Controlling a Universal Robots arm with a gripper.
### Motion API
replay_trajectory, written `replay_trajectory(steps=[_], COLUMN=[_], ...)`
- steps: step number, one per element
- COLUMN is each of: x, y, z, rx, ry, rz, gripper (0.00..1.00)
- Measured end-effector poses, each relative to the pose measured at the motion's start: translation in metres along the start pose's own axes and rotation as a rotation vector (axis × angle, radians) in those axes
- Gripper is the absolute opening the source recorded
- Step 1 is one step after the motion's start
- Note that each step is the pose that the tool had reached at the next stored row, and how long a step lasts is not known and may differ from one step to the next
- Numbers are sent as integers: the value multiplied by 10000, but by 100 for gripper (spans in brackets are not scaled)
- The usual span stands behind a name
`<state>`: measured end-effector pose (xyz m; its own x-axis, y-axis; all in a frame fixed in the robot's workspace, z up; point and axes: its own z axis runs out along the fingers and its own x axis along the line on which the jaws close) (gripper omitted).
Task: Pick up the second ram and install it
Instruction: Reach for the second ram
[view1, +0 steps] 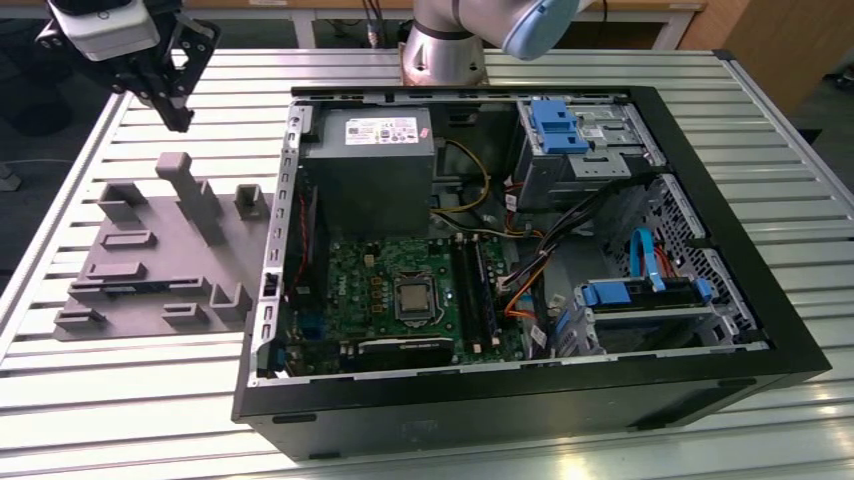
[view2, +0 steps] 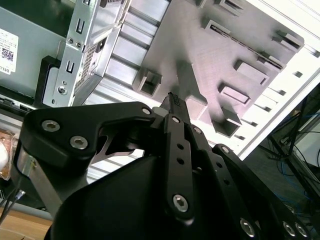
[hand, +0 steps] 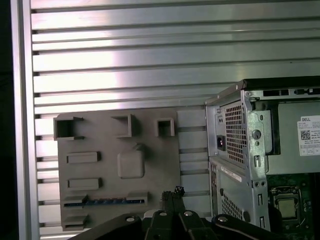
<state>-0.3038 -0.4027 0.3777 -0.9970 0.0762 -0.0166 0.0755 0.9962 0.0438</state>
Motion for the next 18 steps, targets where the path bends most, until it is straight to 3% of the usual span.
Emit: replay_trajectory(steps=[18], x=[69], y=[-6], z=[8], rx=[0], ry=[0], rz=[-1], gripper=[11])
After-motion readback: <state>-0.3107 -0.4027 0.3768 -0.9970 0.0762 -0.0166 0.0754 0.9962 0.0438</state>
